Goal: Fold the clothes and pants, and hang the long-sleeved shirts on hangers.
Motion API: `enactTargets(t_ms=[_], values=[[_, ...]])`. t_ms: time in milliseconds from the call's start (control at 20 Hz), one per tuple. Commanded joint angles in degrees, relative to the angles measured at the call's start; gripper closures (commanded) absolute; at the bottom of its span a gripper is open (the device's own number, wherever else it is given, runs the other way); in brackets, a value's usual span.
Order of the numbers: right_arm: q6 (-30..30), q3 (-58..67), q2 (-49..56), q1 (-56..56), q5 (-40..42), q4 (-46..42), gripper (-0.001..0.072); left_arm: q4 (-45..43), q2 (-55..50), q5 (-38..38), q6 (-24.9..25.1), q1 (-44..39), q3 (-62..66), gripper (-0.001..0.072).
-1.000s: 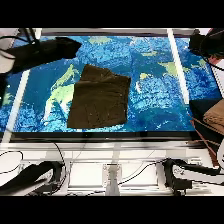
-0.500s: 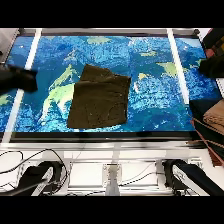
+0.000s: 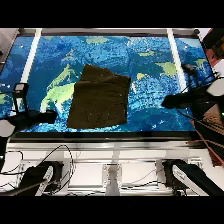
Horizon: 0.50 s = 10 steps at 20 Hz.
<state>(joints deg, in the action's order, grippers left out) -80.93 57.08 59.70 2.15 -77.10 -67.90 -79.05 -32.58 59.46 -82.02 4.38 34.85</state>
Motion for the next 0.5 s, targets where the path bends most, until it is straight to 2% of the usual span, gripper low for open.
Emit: enactTargets(t_ms=[0, 150, 400, 450], values=[[1.33, -6.91, 9.03, -0.07, 6.29, 16.09, 0.0215, -0.22, -0.55, -5.60, -5.62, 0.15, -3.65, 0.0052], [6.08, -6.97, 18.86, -0.42, 6.25, 26.93, 0.0180, -0.20, -2.97, -5.90, -6.86, 0.15, -3.65, 0.0052], [6.93, -6.95, 26.84, -7.48, 12.09, 27.98, 0.0175, -0.20, -8.41, -6.19, -7.19, 0.15, -3.65, 0.0052], [6.84, -6.95, 27.39, -9.11, 14.14, 27.98, 0.0151, -0.17, -9.44, -6.36, -7.19, 0.13, -3.67, 0.0052]])
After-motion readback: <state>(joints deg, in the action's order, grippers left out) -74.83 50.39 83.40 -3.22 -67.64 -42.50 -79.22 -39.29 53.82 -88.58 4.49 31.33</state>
